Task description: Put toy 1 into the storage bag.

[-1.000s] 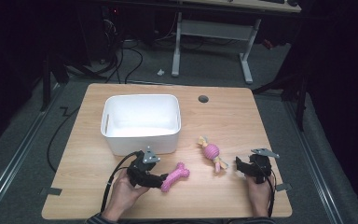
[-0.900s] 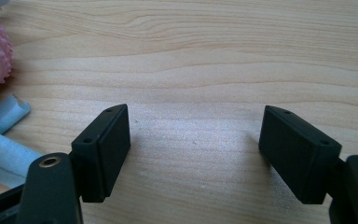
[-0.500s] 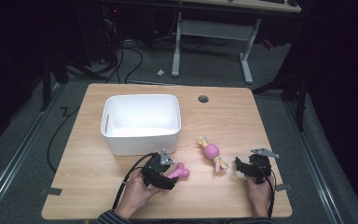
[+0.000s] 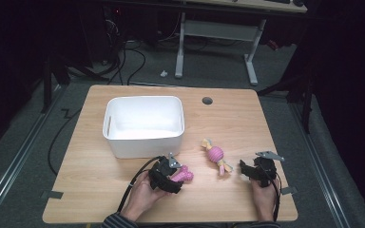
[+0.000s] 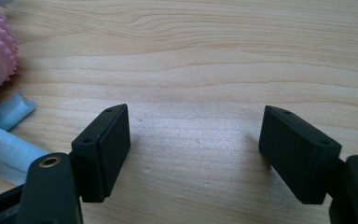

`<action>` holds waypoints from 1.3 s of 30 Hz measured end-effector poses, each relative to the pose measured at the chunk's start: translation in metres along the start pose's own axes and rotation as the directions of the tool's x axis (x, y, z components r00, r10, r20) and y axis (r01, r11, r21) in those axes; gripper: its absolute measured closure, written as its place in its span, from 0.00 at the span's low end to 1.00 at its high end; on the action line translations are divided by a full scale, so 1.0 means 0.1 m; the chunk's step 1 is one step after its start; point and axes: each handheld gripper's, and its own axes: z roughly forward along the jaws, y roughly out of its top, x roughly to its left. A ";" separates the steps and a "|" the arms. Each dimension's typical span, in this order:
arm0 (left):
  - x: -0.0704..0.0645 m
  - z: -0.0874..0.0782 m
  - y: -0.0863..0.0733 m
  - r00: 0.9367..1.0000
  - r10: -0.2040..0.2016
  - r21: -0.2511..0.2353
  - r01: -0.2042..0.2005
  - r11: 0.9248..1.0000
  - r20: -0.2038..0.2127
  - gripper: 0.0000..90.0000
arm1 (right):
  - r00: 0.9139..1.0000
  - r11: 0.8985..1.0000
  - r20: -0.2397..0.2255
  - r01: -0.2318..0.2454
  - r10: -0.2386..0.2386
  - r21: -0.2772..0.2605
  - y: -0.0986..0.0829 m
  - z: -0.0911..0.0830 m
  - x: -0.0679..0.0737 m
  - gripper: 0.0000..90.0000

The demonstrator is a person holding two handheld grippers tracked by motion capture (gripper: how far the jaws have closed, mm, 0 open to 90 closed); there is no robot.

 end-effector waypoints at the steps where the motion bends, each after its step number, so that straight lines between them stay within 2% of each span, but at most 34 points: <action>1: 0.00 0.02 0.00 1.000 0.000 0.005 0.000 1.000 0.001 0.32 | 1.000 1.000 0.000 0.000 0.000 0.000 0.00 0.00 0.00 0.28; 16: 0.01 0.07 0.02 1.000 -0.007 0.027 0.007 1.000 0.012 0.43 | 1.000 1.000 -0.003 0.001 -0.001 0.001 0.00 0.00 0.00 0.28; 27: -0.04 0.07 0.03 0.999 0.020 0.024 -0.021 1.000 0.034 0.60 | 1.000 1.000 -0.002 0.001 -0.001 0.000 0.00 0.00 0.00 0.28; 29: -0.04 0.07 0.03 0.999 0.024 0.022 -0.025 0.999 0.039 0.64 | 1.000 1.000 -0.002 0.001 -0.001 0.000 0.00 0.00 0.00 0.28; 33: -0.04 0.06 0.03 0.999 0.035 0.017 -0.035 0.999 0.039 0.65 | 1.000 1.000 -0.002 0.001 -0.001 0.000 0.00 0.00 0.00 0.28; 39: -0.04 -0.02 0.05 0.997 0.041 -0.020 -0.040 0.999 0.063 0.65 | 1.000 1.000 -0.001 0.001 -0.001 0.000 0.00 0.00 0.00 0.28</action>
